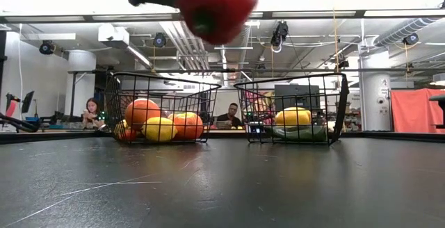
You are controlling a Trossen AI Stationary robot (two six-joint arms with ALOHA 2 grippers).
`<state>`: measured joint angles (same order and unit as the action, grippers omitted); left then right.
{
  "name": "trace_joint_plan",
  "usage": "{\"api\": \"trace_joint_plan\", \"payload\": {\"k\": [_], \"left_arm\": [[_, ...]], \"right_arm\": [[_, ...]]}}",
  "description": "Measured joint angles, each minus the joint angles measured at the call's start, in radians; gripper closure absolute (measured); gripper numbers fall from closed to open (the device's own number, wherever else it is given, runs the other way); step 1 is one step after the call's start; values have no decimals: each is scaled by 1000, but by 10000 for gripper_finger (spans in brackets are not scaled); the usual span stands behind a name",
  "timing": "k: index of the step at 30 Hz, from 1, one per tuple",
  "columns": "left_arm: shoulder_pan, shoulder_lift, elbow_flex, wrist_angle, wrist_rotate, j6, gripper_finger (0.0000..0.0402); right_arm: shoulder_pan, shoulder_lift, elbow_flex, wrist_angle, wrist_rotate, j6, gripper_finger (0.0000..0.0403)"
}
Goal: Sort produce into baskets
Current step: Put the red bell pepper into the right black wire basket
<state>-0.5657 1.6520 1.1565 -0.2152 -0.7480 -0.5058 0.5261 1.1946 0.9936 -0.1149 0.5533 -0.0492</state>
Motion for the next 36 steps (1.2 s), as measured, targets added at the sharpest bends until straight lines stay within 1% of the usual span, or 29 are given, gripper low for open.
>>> {"api": "trace_joint_plan", "payload": {"k": [4,7,9,12,15,18,20,22,27,29,32,36], "left_arm": [[42,-1,-108,363,149,121,104],[61,-4,-181,585,191,137,104],[68,-4,-233,747,206,125,104],[84,-5,-327,1037,262,86,104],[98,-5,-430,1299,270,-5,104],[101,-5,-515,1475,266,-88,104],[99,-5,-550,1544,267,-116,104],[99,-5,-567,1576,267,-119,104],[99,-3,-570,1584,266,-105,104],[100,-3,-569,1584,266,-105,104],[100,-2,-577,1584,266,-104,104],[103,-2,-584,1582,260,-103,104]], "right_arm": [[2,0,0,-4,0,3,129],[19,-1,2,-9,0,-21,129],[35,-1,11,-8,0,-42,129],[57,-2,20,-6,16,-75,129],[78,0,21,-7,79,-99,129],[92,4,26,-3,143,-106,129],[92,10,27,2,167,-109,129],[88,23,27,12,183,-118,129],[70,77,27,61,182,-138,128],[58,89,35,68,176,-74,123],[39,93,63,46,146,1,98],[38,93,80,44,135,-33,56]]}}
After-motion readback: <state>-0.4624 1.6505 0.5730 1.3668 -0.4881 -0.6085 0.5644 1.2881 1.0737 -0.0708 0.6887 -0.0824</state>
